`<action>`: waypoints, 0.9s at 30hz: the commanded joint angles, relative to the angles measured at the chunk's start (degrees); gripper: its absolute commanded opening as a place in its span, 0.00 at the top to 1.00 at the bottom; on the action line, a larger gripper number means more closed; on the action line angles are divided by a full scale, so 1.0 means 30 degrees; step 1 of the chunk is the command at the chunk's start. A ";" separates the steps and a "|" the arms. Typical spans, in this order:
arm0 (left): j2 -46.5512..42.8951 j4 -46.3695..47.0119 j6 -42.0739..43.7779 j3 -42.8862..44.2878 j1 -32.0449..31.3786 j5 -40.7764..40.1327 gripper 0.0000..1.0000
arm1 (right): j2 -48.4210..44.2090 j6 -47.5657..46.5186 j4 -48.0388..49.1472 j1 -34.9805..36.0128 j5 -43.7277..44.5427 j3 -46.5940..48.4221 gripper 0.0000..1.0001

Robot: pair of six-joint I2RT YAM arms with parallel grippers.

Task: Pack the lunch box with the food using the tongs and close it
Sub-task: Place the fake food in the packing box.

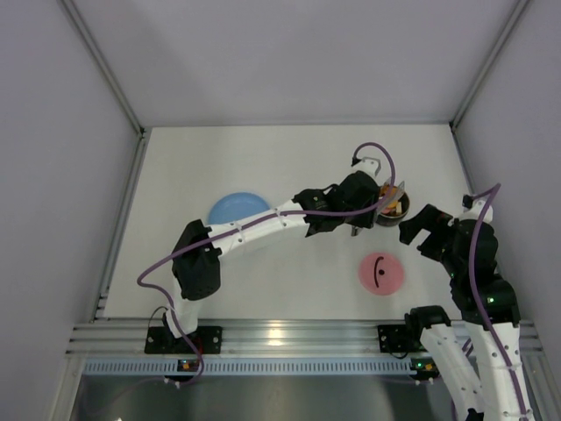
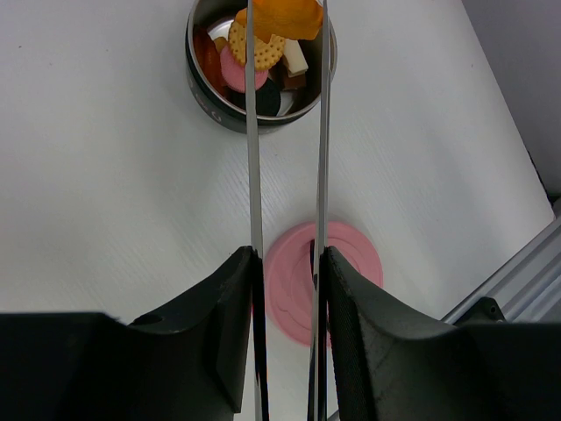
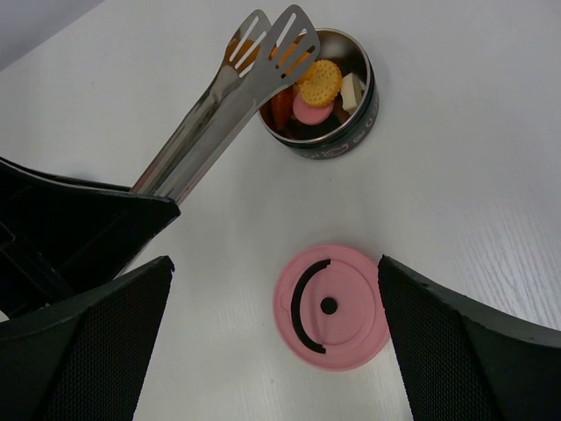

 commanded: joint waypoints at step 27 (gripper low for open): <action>-0.2827 -0.0823 -0.0387 -0.0332 0.1407 -0.3599 0.50 | -0.0177 -0.0341 -0.0176 -0.0294 0.0304 0.0615 0.01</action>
